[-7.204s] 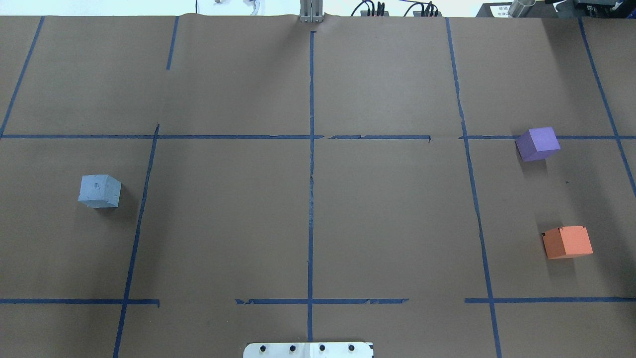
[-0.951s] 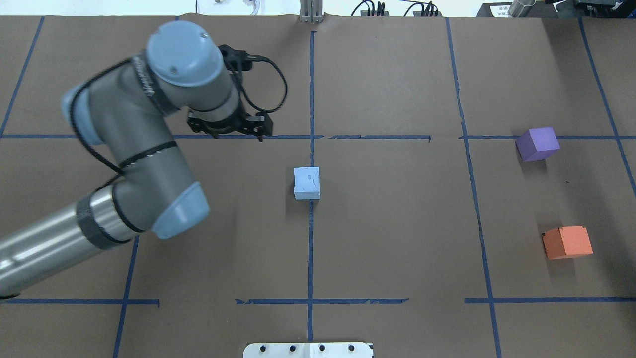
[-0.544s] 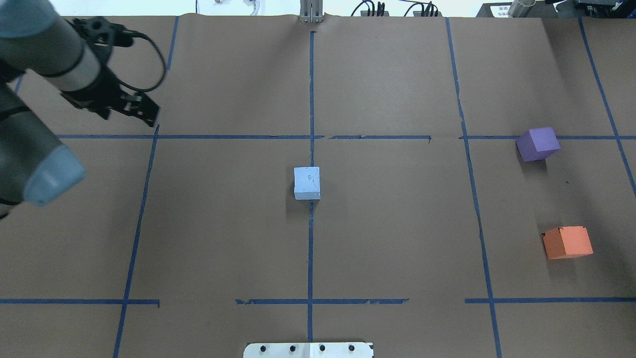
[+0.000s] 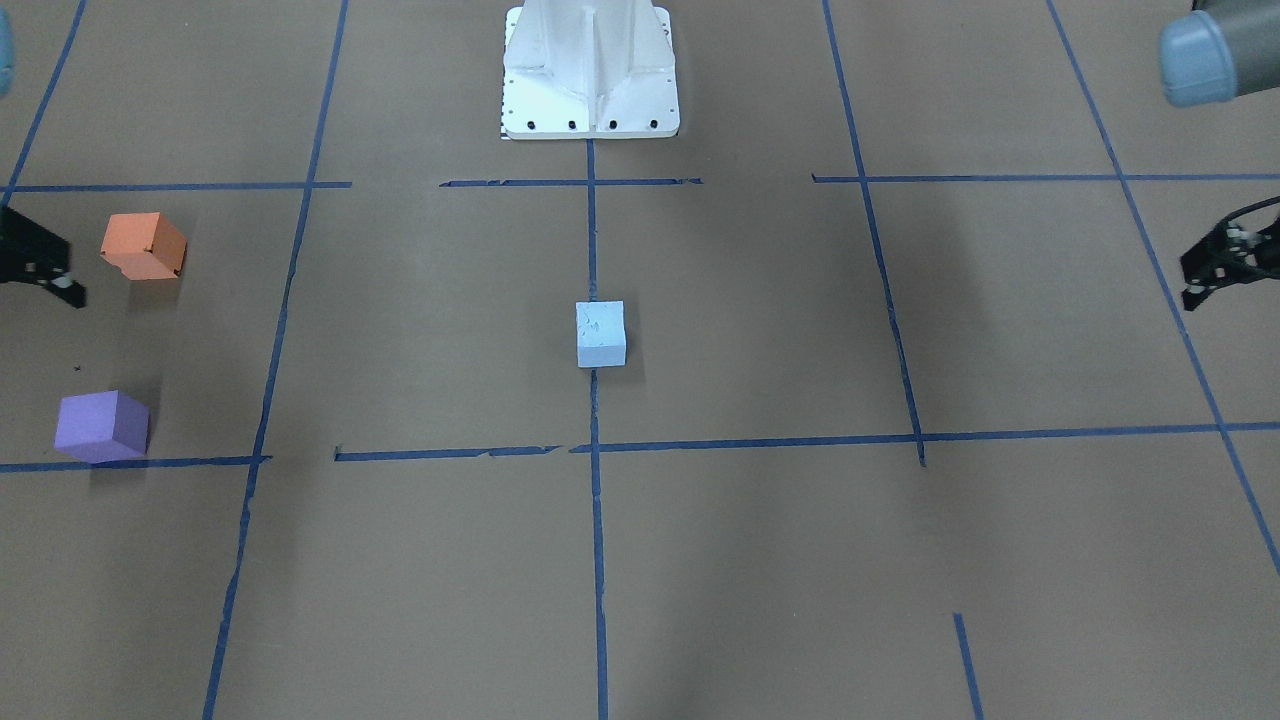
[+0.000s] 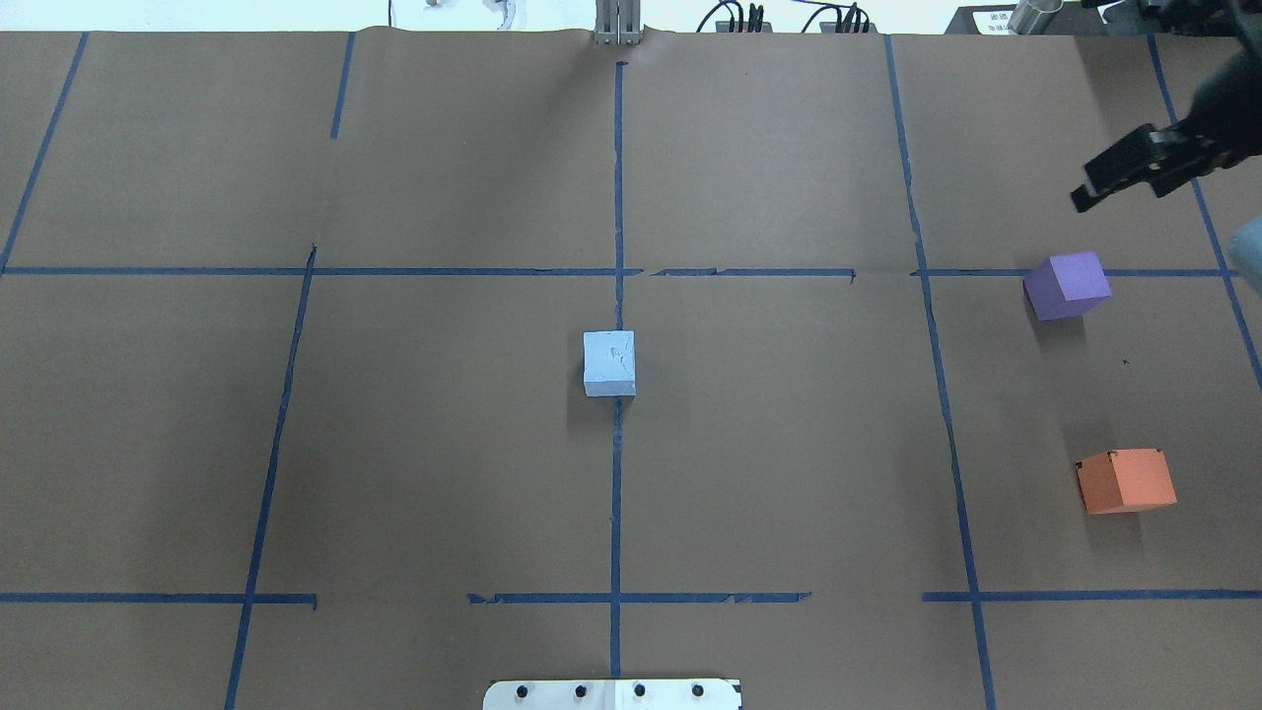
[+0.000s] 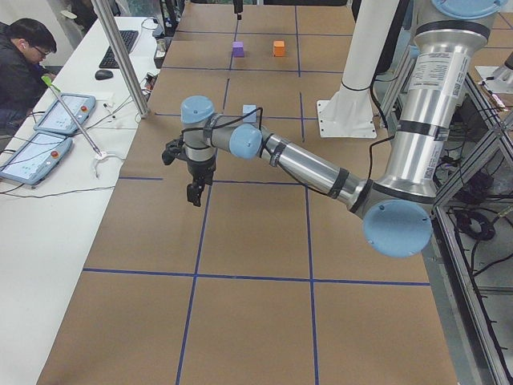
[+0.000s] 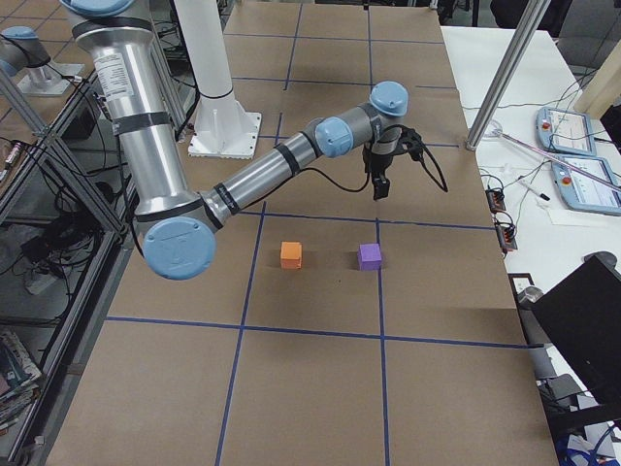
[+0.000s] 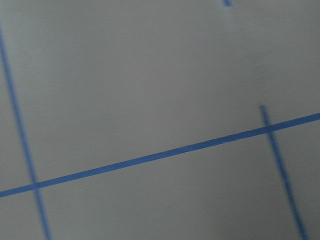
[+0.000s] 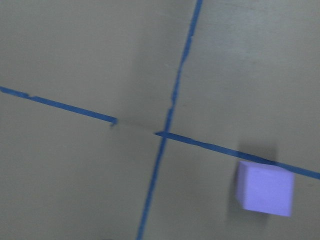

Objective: Place blue block between orange and purple blocks
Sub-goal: 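Move the right gripper over the light blue cube while the left arm retracts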

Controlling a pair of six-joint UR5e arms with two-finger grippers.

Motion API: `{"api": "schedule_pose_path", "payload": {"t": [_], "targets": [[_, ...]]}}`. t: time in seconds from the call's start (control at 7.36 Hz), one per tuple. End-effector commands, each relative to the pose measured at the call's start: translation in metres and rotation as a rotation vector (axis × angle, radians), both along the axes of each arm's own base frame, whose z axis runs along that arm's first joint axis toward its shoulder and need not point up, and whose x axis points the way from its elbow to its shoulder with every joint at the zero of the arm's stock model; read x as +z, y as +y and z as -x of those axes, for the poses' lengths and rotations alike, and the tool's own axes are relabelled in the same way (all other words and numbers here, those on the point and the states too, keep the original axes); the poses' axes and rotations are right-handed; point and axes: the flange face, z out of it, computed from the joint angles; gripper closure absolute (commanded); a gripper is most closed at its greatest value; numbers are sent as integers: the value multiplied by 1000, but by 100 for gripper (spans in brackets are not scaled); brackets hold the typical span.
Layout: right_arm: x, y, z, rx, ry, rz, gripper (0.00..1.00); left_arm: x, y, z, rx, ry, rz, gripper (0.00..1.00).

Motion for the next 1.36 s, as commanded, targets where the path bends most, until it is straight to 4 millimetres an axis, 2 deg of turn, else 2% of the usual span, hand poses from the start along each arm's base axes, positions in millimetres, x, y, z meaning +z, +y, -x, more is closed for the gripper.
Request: {"api": "schedule_pose_path", "payload": {"t": [0.0, 0.14, 0.27, 0.41, 0.54, 0.68, 0.82, 0.95, 1.22], "targets": [[-92, 30, 154, 65, 25, 66, 0, 64, 10, 74, -9, 132, 53, 0], [-130, 41, 209, 98, 15, 106, 0, 75, 16, 89, -13, 133, 50, 0], [-170, 47, 273, 130, 24, 134, 0, 81, 20, 88, -15, 133, 62, 0], [-199, 50, 328, 165, 47, 153, 0, 80, 20, 88, -17, 132, 63, 0], [-216, 51, 367, 174, 70, 181, 0, 80, 20, 88, -17, 132, 62, 0], [-225, 51, 394, 181, 97, 177, 0, 80, 20, 88, -18, 133, 63, 0], [-218, 54, 409, 186, 95, 150, 0, 78, 20, 88, -18, 133, 60, 0], [-197, 54, 434, 185, 90, 159, 0, 78, 20, 88, -18, 132, 58, 0], [-174, 63, 453, 178, 124, 154, 0, 77, 20, 88, -18, 134, 57, 0]]}}
